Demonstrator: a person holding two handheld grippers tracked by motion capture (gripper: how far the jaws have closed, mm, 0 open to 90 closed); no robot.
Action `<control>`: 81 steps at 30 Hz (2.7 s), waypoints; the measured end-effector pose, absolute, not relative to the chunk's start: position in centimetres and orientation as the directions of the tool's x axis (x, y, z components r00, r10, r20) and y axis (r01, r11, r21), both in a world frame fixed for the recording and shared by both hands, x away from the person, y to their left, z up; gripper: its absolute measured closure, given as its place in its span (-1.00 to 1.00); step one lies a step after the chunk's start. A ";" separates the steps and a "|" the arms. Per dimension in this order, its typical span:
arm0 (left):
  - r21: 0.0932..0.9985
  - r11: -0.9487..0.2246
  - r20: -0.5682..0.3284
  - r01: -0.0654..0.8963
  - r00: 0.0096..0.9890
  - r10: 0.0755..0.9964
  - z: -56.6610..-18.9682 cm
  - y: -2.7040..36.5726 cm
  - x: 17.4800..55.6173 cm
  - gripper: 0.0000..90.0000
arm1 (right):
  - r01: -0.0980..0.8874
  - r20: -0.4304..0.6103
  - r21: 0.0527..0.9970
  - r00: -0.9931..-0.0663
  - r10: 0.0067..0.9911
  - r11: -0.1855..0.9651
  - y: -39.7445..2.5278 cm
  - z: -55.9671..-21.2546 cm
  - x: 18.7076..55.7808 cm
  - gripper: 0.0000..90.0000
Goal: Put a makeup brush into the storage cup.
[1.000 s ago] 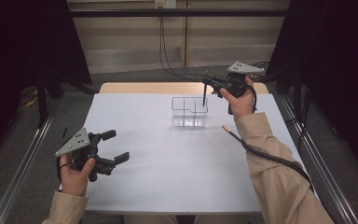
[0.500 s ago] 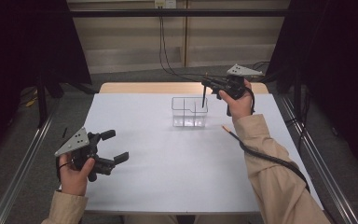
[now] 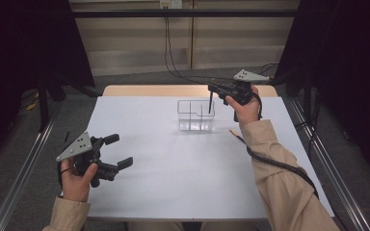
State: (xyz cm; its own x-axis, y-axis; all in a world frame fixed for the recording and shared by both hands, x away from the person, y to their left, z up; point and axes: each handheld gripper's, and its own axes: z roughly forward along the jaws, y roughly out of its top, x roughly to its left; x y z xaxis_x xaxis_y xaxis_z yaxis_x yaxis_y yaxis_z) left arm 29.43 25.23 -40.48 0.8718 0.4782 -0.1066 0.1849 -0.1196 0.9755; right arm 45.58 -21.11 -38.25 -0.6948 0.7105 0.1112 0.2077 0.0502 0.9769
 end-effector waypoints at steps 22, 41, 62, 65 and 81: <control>0.974 -0.127 -0.105 0.185 0.874 0.474 -40.5 25.0 29.4 -0.99 | 0.225 0.116 0.972 -0.702 0.703 0.065 -21.2 -39.5 45.1 0.87; 0.974 -0.130 -0.101 0.183 0.874 0.475 -40.5 24.9 29.4 -0.99 | 0.233 0.113 0.969 -0.716 0.689 0.084 -21.0 -39.5 44.7 0.86; 0.973 -0.132 -0.104 0.188 0.873 0.477 -40.6 25.0 29.4 -0.99 | 0.247 0.126 0.966 -0.716 0.687 0.080 -20.6 -39.0 44.4 0.03; 0.974 -0.135 -0.100 0.184 0.874 0.475 -40.5 24.9 29.4 -0.99 | 0.241 0.123 0.967 -0.719 0.684 0.079 -20.7 -38.7 44.2 -0.13; 0.973 -0.135 -0.101 0.187 0.872 0.479 -40.6 25.0 29.3 -0.98 | 0.220 0.104 0.972 -0.727 0.678 0.087 -21.0 -38.3 43.2 -0.50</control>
State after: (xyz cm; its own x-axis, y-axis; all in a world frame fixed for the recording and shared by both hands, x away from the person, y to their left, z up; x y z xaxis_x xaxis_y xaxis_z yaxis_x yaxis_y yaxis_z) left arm 29.33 24.97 -40.57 0.8718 0.4794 -0.1010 0.1872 -0.1354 0.9730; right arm 43.20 -21.01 -38.29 -0.7272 0.6785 0.1039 0.2203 0.0874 0.9715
